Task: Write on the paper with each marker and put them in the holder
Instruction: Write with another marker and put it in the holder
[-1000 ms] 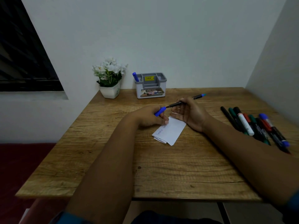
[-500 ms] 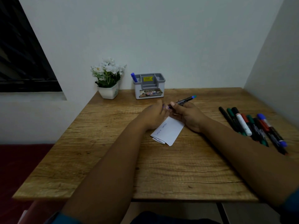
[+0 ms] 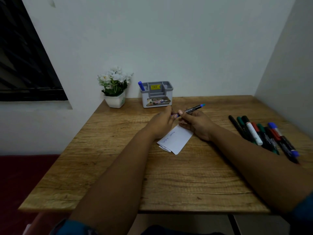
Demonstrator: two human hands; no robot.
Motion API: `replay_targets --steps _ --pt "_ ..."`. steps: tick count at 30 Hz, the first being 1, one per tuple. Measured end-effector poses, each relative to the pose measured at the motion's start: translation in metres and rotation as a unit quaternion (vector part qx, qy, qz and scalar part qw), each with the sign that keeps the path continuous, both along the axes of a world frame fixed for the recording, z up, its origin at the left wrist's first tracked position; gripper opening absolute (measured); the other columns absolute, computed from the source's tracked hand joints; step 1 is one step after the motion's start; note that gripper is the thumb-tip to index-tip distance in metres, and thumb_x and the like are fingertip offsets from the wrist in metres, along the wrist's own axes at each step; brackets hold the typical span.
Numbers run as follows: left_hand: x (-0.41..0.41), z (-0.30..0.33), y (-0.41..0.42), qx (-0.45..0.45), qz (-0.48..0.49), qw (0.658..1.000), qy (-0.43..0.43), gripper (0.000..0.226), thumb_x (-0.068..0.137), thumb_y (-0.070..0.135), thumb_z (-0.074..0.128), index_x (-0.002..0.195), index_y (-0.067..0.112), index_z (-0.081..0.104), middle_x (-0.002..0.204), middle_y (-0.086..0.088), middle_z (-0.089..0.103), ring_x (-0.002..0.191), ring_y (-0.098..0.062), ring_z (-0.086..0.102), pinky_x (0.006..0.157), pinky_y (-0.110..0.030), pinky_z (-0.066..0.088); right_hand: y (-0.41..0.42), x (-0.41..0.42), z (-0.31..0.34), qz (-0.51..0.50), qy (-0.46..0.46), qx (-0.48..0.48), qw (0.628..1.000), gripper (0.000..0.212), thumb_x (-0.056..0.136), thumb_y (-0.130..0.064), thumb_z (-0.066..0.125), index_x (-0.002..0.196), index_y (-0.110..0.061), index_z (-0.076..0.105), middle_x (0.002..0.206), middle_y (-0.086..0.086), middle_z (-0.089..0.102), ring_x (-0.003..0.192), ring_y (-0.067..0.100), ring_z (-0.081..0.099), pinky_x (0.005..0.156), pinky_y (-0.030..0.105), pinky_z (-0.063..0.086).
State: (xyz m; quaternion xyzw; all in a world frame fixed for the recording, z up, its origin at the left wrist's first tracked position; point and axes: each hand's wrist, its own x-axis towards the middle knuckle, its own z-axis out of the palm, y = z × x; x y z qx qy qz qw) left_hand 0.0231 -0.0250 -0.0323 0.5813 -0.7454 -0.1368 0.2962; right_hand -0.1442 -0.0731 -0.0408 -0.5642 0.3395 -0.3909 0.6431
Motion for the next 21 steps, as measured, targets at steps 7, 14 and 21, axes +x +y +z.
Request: replay_targets --steps 7,14,21 --pt "-0.001 0.008 -0.001 0.028 0.008 0.994 0.109 0.015 0.102 0.029 0.042 0.11 0.017 0.043 0.101 -0.005 0.06 0.087 -0.017 0.056 0.071 -0.034 0.044 0.01 0.013 0.0 -0.047 0.058 -0.069 0.995 0.045 0.081 -0.052 0.07 0.086 -0.009 0.058 0.069 0.007 0.048 0.063 0.017 0.043 0.065 0.031 0.041" --pt "0.029 0.045 -0.002 -0.156 0.159 0.881 0.417 0.009 0.092 0.02 0.064 0.095 0.018 0.056 0.084 0.006 0.067 0.062 0.003 0.063 0.06 -0.016 0.05 0.007 0.038 -0.004 -0.257 0.257 -0.085 0.928 0.048 0.088 -0.061 0.053 0.071 -0.016 0.049 0.071 -0.002 0.058 0.075 0.017 0.055 0.058 0.028 0.035" --pt "0.039 0.101 -0.059 -0.244 0.206 0.932 0.17 0.017 0.1 0.018 0.05 0.102 0.003 0.055 0.093 -0.008 0.054 0.078 -0.018 0.046 0.061 -0.021 0.029 0.01 0.043 -0.009 -0.266 0.316 -0.141 0.9 0.038 0.092 -0.053 0.052 0.076 -0.021 0.043 0.079 -0.004 0.059 0.084 0.019 0.056 0.067 0.03 0.035"
